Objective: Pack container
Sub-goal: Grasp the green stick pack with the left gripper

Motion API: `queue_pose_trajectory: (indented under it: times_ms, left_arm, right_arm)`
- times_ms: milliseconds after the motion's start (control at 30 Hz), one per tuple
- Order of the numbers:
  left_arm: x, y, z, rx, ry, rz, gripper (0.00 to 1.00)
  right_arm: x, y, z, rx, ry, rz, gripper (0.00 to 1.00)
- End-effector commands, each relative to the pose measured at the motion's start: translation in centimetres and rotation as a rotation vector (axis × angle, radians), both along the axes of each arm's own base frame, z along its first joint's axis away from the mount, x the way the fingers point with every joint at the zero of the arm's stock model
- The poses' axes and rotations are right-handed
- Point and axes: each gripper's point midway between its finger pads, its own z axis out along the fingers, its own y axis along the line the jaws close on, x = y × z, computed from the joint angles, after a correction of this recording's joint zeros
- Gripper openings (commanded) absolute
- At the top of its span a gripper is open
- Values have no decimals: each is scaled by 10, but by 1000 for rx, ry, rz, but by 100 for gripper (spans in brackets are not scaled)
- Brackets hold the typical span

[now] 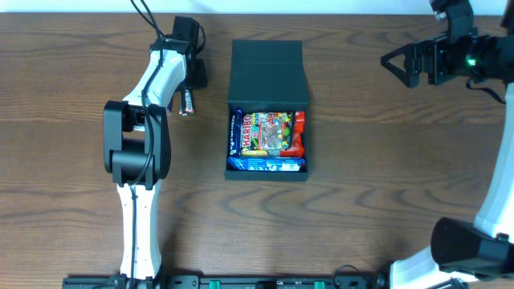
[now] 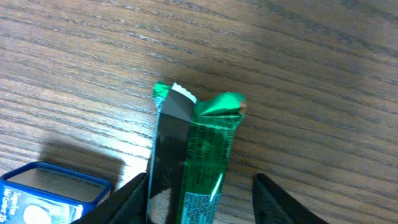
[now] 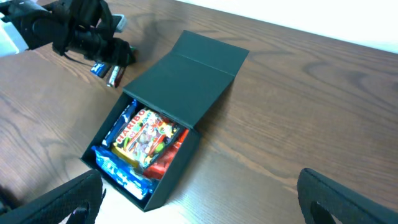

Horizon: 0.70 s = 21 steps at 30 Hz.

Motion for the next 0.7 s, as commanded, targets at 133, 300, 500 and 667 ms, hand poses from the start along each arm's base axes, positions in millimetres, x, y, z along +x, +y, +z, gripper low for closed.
queue_pose_trajectory:
  times_ms: [133,300,500,667]
  left_arm:
    - [-7,5,-18,8,46,0,39]
    - [-10,5,-19,10,60,1,29]
    - [-14,6,-19,10,75,4,24]
    - [-17,4,-17,4,90,22,22]
  right_arm:
    - [-1,-1,-2,9,6,3,99]
    - [-1,-1,-2,9,5,3,99]
    - [-1,-1,-2,8,5,3,99]
    - [0,-1,-1,8,3,3,99]
